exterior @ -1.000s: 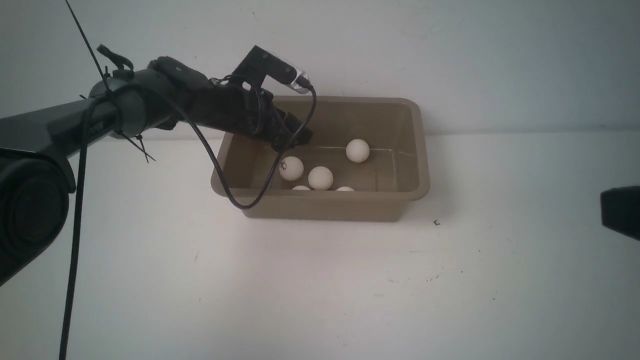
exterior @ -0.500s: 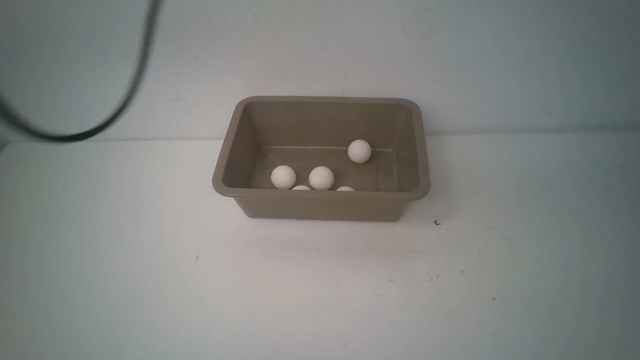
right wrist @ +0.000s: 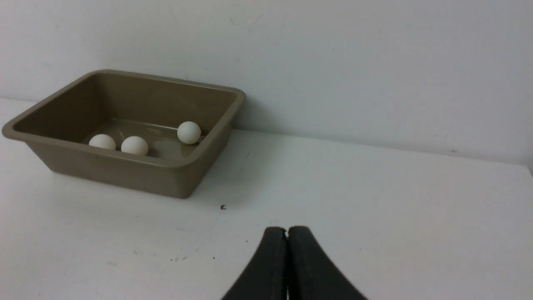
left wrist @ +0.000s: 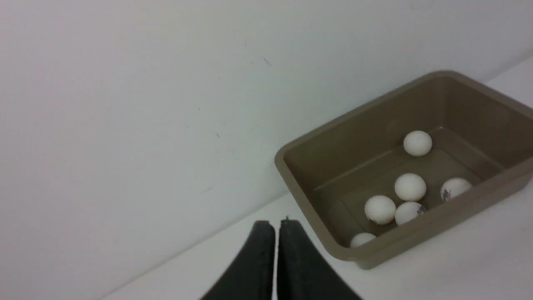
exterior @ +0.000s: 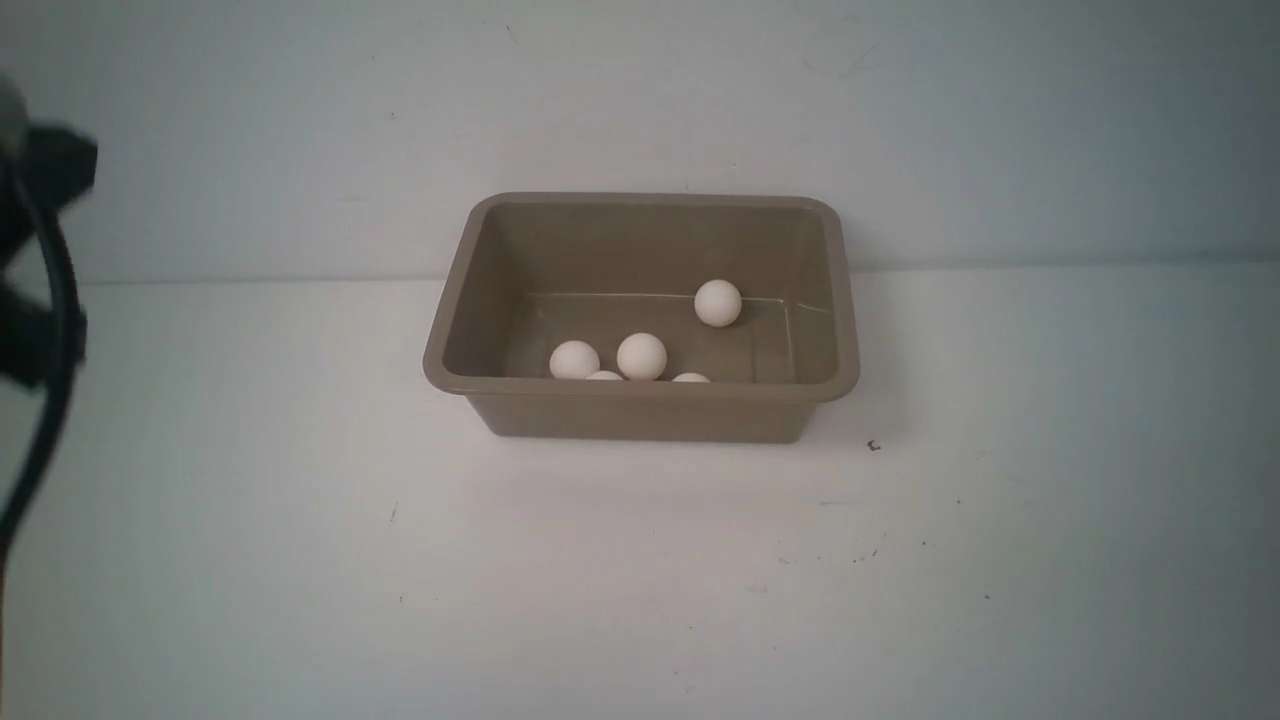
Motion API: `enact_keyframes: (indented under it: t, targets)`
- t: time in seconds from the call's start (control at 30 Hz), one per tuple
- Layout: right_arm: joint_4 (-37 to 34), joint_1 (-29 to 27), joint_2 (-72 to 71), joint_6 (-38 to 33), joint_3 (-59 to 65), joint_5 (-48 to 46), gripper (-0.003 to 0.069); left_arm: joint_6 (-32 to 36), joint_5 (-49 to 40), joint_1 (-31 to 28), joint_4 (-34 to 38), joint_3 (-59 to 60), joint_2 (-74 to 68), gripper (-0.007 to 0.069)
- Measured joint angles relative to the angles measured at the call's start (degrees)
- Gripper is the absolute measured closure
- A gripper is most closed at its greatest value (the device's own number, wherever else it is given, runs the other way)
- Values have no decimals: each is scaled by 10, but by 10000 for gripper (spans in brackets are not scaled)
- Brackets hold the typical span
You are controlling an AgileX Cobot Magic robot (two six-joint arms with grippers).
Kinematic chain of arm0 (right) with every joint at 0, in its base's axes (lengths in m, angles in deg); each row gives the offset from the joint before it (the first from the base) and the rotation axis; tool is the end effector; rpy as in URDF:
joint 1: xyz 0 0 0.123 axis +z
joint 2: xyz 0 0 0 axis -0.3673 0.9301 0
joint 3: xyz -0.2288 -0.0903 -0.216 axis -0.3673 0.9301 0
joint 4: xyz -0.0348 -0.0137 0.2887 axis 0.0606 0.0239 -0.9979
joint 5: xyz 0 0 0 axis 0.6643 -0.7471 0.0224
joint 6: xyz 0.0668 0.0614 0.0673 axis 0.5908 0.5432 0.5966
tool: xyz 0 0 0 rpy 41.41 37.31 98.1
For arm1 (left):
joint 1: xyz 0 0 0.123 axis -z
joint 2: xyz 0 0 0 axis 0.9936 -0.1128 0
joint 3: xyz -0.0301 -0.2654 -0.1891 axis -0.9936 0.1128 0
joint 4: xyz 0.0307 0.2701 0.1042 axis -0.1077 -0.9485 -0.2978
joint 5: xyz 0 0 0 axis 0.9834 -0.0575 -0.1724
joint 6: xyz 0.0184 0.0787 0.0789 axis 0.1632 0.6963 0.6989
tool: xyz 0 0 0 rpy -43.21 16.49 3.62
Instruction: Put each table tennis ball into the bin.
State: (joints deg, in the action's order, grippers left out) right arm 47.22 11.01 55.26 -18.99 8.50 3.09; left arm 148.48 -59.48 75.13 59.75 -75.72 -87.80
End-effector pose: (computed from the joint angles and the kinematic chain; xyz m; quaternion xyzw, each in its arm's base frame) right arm 0.0417 -0.0225 0.3262 -0.0765 0.8110 0.0434 0.5784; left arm 0.1921 -0.0175 0.3976 0.2225 0.7636 0.0009 0.6062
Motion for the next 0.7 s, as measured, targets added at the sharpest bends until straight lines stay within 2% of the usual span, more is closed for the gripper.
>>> enact_keyframes:
  t: [0.23,0.7]
  targets:
    - [4,0,-3,-6,7,-15,675,1,6,-1,44,69,45,629]
    - [4,0,-3,1,7,-17,675,1,-14,-1,114,72,49,629]
